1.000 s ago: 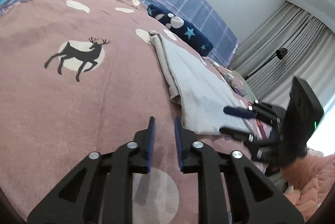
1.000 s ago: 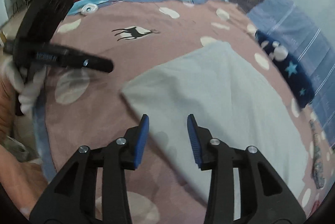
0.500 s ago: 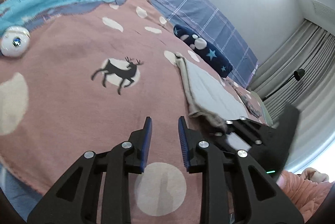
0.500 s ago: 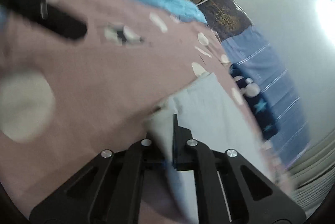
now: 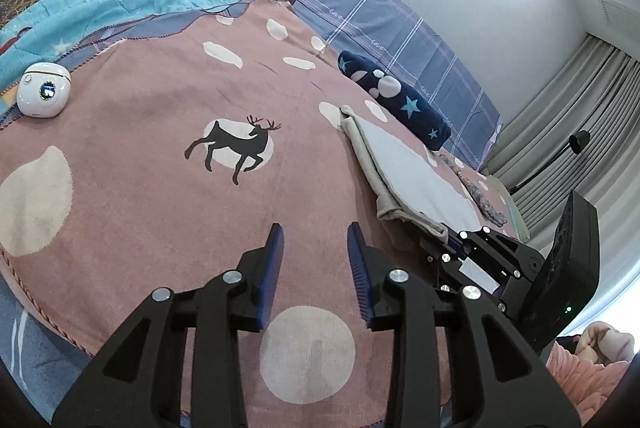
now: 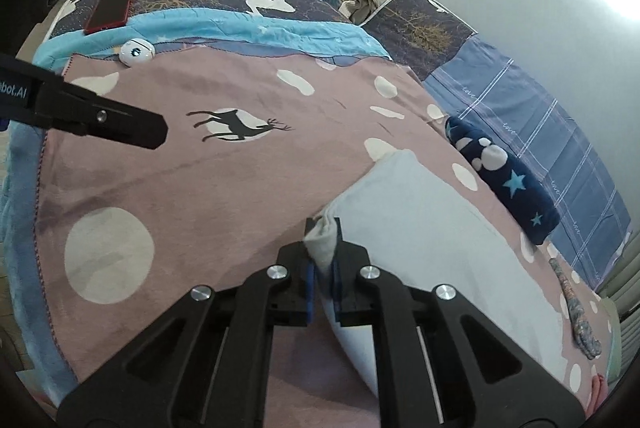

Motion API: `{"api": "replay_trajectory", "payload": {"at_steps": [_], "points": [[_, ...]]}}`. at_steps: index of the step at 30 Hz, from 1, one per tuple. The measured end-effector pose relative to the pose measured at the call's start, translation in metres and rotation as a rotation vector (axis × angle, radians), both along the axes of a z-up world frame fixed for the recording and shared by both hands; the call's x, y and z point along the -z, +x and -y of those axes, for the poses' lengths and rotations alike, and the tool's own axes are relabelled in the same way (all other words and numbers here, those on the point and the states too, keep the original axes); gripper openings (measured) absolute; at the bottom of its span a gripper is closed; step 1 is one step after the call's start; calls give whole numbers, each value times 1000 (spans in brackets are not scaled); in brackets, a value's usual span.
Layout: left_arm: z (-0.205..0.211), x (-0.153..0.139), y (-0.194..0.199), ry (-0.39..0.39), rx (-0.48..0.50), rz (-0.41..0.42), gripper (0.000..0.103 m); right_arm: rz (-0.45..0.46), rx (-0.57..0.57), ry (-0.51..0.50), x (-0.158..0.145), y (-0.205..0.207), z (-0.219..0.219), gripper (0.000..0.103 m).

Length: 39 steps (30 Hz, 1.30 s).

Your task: Fold small clothes

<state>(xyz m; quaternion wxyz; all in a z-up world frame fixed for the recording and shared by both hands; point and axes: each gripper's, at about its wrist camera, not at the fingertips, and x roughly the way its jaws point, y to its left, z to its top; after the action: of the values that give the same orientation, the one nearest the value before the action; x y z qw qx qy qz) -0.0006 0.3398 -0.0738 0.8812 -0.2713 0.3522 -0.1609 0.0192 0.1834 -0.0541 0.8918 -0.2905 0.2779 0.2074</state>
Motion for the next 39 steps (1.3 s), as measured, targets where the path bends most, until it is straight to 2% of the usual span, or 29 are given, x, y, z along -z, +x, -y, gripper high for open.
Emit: {"api": "replay_trajectory", "payload": {"at_steps": [2, 4, 5, 6, 7, 9, 10, 11, 13, 17, 19, 20, 22, 24, 25, 26, 27, 28, 29, 31, 34, 39], "points": [[0, 0, 1, 5, -3, -3, 40, -37, -38, 42, -3, -4, 2, 10], [0, 1, 4, 8, -1, -12, 41, -65, -119, 97, -10, -16, 6, 15], [0, 2, 7, 8, 1, -16, 41, -66, -152, 107, -12, -23, 8, 18], [0, 1, 10, 8, 6, -18, 41, -55, -182, 102, -13, -33, 12, 29], [1, 1, 14, 10, 13, -19, 42, -41, -187, 86, -12, -39, 16, 33], [5, -2, 24, 16, 45, -13, 45, -30, -153, 28, -5, -44, 26, 34], [9, -3, 30, 13, 73, -8, 50, -37, -121, 1, 0, -42, 30, 34], [15, -4, 40, 6, 119, -3, 55, -47, -91, -17, 4, -38, 33, 34], [29, -3, 62, -5, 203, -3, 57, -73, -54, -61, 12, -30, 32, 36], [67, 21, 127, -52, 378, -104, 60, -70, -23, -168, 28, -26, 16, 40], [80, 34, 156, -64, 405, -156, 60, -45, 5, -201, 31, -21, 8, 41], [85, 35, 170, -82, 409, -145, 60, -37, 13, -209, 32, -19, 3, 41], [88, 36, 195, -153, 425, -161, 60, -15, 21, -233, 35, -12, -7, 41], [90, 40, 219, -224, 410, -192, 60, 16, 23, -253, 40, -4, -17, 39], [92, 43, 230, -251, 398, -204, 58, 26, 25, -261, 42, -1, -20, 34], [94, 43, 238, -259, 386, -208, 49, 28, 25, -261, 44, 3, -22, 24], [97, 43, 242, -258, 375, -209, 39, 27, 37, -255, 45, 7, -22, 5], [99, 41, 246, -259, 365, -211, 15, 18, 44, -216, 41, 10, -17, 4], [103, 39, 249, -266, 357, -208, 9, 6, 49, -148, 32, 11, -7, 3], [110, 22, 250, -265, 357, -167, 8, 15, 57, -57, 14, 9, 10, 2], [137, -19, 247, -207, 380, -80, 8, 29, 99, 106, -22, 7, 51, 2], [197, -77, 243, -111, 438, 8, 8, 57, 210, 337, -65, -5, 134, 2]]}}
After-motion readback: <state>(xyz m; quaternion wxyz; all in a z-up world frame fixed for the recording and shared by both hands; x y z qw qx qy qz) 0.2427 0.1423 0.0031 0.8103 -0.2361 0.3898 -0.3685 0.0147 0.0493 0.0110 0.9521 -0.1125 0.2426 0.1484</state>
